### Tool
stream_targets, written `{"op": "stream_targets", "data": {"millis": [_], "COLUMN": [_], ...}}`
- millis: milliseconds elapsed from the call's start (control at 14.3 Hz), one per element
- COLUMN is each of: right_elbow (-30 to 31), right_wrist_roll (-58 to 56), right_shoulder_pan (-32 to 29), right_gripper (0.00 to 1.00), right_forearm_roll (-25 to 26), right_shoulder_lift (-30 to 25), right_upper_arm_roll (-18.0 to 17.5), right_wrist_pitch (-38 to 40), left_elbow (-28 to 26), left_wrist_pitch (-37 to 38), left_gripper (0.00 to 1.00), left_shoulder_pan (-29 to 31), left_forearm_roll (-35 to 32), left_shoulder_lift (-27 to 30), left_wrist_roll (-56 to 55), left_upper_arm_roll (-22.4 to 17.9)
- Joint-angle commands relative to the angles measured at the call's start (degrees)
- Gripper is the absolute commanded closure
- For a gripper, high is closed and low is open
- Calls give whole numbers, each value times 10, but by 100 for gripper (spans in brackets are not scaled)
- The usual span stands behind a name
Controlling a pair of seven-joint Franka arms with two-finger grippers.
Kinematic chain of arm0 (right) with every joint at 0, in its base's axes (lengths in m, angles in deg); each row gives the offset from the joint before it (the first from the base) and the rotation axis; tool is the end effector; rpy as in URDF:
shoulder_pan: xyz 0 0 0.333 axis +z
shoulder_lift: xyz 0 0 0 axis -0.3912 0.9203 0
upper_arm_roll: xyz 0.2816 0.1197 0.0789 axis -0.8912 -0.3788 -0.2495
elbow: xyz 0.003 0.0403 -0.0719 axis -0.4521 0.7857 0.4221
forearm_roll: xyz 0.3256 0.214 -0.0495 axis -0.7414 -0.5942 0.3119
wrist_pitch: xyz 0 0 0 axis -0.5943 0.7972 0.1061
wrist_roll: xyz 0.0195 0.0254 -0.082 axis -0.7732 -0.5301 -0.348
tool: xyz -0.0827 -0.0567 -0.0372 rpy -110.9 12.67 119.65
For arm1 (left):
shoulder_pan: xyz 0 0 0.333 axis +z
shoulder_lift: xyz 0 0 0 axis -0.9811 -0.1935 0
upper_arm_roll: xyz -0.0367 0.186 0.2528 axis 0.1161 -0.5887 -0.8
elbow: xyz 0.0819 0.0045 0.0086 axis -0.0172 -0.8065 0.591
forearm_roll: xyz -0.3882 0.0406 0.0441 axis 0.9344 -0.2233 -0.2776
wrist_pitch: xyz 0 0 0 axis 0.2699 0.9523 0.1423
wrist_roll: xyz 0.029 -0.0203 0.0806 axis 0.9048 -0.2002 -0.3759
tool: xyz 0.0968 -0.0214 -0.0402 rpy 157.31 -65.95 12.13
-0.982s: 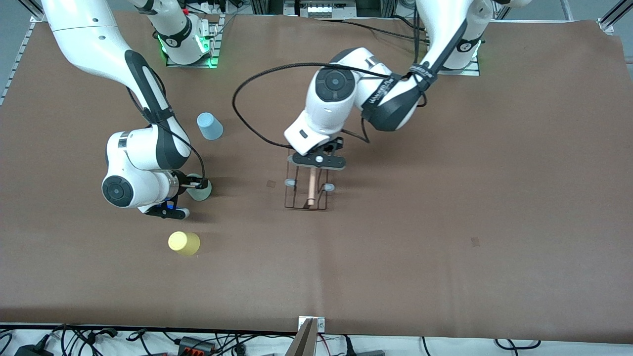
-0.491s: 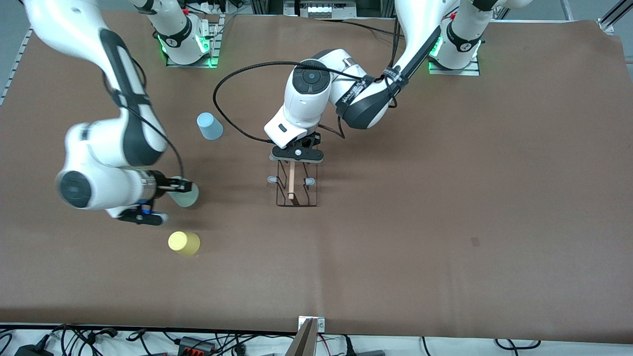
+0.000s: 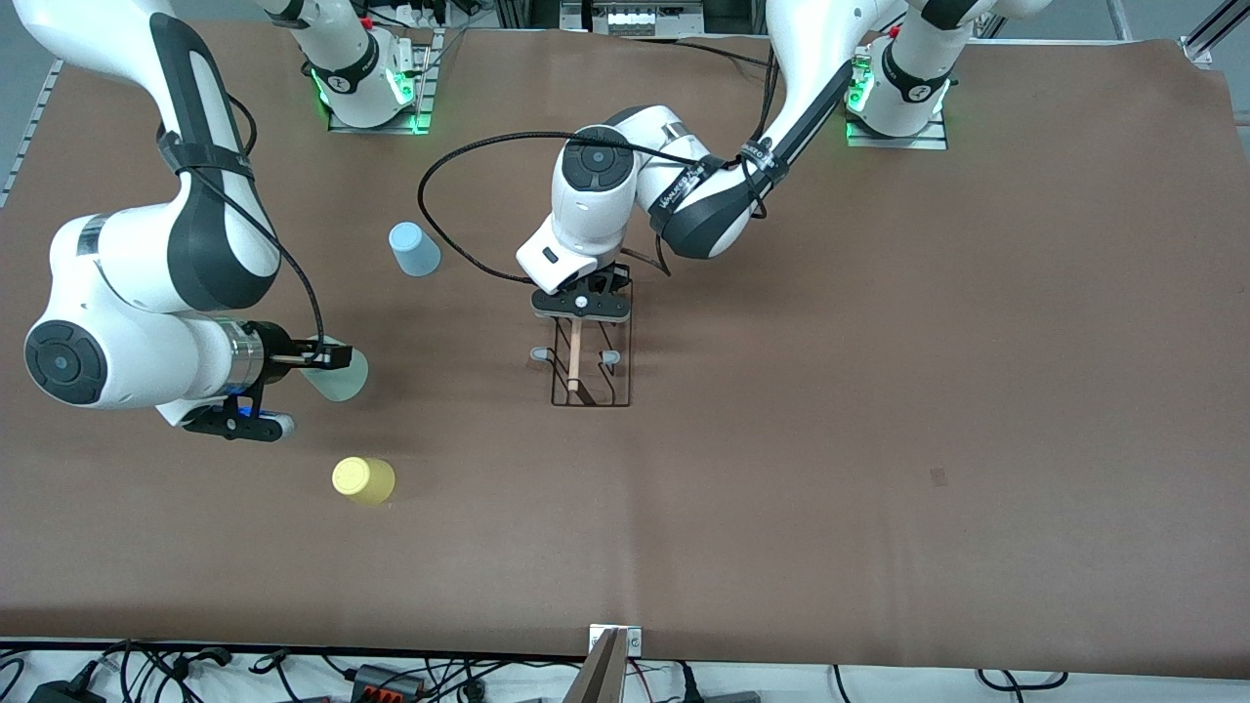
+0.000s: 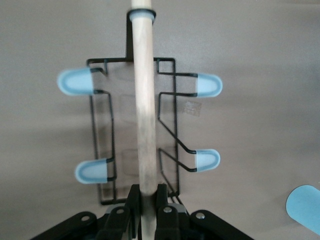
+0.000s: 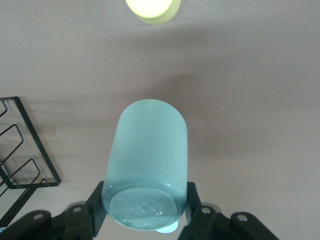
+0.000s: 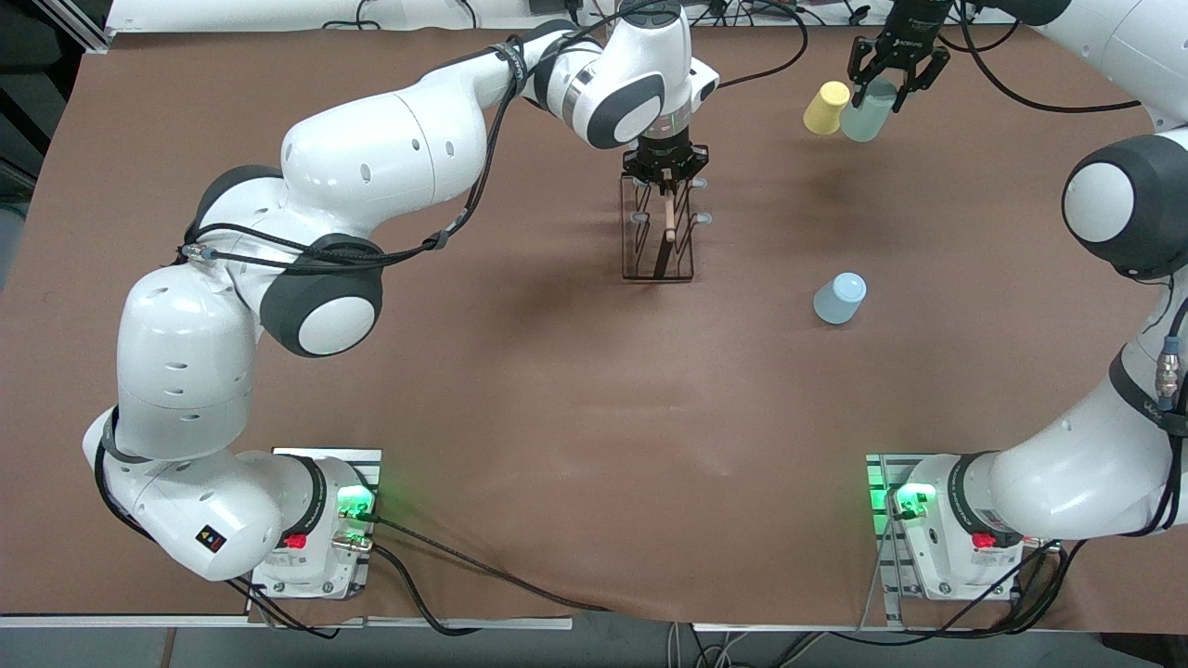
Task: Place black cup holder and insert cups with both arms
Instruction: 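Open the left gripper and withdraw it while the right gripper lifts the cup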
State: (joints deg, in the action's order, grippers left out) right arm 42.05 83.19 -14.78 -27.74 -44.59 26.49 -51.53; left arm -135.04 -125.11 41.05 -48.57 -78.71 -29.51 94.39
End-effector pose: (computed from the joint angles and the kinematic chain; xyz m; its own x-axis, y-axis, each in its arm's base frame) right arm 0.6642 0.1046 0.3851 0.9338 -0.1051 -0.3419 -0.1280 -0.9907 -0.0451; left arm 0.5003 -0.5621 0.3419 0.9993 -0.0188 -0.0327 -0.0133 -0.9868 0.1616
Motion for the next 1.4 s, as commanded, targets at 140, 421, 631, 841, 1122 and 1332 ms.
{"op": "stream_targets", "data": {"millis": [140,421,631,841,1122,1332], "right_elbow": [-13,-13,-12,-12,-13,-12], "right_wrist_roll": [2,6,16,78,178,196], "right_shoulder_pan": [-2,6,34,66,162,208], "right_gripper": [68,68,68,67,67,67], "right_forearm_roll": [-7,-8,-10,-88,-95,-111], "right_shoulder_lift": [5,4,1,-3,-4,-4], "right_upper_arm_roll": [-3,-8,-10,-17,-17,-16], "right_wrist_pitch": [12,17,32,42,36,34], "left_elbow": [24,23,25,27,19,13], "left_wrist_pitch": [10,123,210,262,311,338], "left_gripper": [0,0,0,0,0,0], "left_shoulder_pan": [6,100,216,296,380,427], "left_forearm_roll": [-14,-16,-17,-14,-14,-12], "left_shoulder_lift": [21,103,169,245,284,284], "left_wrist_roll": [-4,-3,30,225,410,526], "left_upper_arm_roll": [-25,-37,-33,-41,-42,-38]}}
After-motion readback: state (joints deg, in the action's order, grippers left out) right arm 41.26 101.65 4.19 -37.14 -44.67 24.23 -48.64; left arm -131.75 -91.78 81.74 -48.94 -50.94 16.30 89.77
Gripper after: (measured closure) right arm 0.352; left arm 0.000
